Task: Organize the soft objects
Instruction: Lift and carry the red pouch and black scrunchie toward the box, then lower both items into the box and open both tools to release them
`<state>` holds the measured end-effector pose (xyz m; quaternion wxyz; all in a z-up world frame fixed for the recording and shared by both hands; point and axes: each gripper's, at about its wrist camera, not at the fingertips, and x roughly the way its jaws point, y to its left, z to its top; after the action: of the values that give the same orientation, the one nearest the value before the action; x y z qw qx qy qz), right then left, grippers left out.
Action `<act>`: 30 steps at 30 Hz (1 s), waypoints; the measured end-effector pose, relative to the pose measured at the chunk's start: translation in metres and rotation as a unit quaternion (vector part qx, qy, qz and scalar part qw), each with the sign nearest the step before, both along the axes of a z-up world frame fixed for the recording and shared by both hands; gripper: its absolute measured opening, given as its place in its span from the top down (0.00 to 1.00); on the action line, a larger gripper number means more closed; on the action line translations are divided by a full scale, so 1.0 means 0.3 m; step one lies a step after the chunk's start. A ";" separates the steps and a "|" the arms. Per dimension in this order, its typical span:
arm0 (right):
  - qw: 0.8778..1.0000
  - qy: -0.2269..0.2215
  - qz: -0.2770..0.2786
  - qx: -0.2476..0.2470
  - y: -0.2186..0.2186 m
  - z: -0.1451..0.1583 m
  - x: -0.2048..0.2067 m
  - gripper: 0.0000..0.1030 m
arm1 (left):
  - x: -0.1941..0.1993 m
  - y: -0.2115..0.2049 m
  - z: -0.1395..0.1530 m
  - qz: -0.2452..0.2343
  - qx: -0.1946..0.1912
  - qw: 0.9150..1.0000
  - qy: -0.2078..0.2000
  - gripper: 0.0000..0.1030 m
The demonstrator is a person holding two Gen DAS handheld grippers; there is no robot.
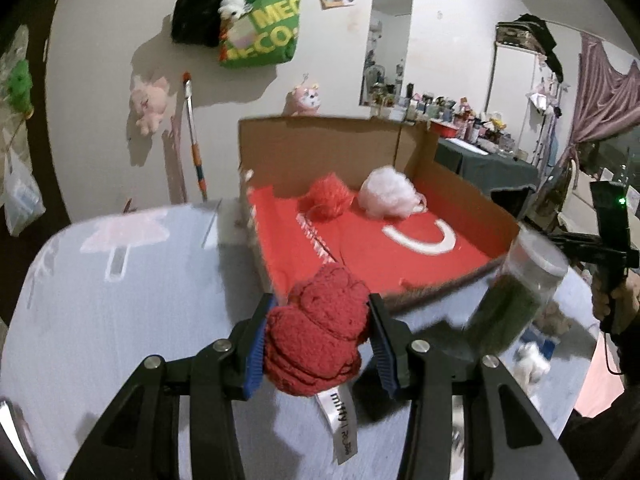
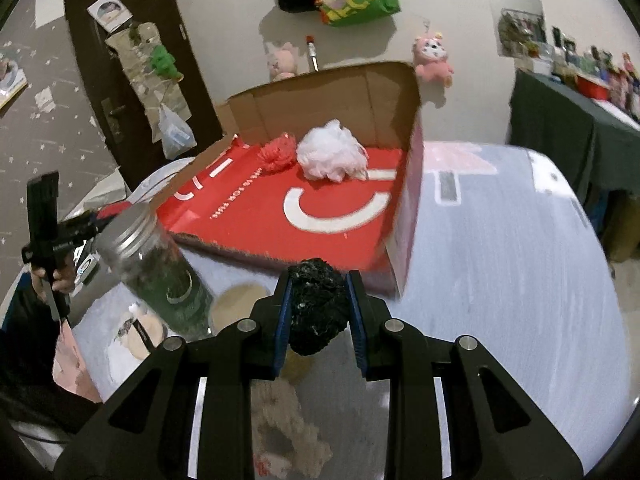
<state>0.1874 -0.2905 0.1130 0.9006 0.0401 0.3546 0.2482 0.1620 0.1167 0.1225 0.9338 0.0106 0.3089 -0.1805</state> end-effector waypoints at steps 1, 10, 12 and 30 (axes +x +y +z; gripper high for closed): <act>1.000 -0.004 0.003 -0.005 0.009 0.013 0.016 0.76 | 0.021 -0.012 0.014 -0.005 -0.002 1.000 0.000 0.54; 0.999 -0.005 0.028 -0.046 0.151 0.087 0.259 0.76 | 0.301 -0.175 0.015 0.010 0.020 0.998 0.060 0.54; 0.997 0.011 0.026 -0.068 0.194 0.071 0.336 0.76 | 0.356 -0.206 0.006 0.015 0.033 0.997 0.074 0.54; 0.961 0.139 -0.026 -0.237 0.338 -0.128 0.708 0.76 | 0.661 -0.296 -0.161 0.085 0.131 0.972 0.173 0.53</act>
<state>0.3997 -0.1891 0.0747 0.8323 -0.1307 0.5239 0.1254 0.3604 0.0278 0.0743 0.8684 0.0752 0.4869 -0.0570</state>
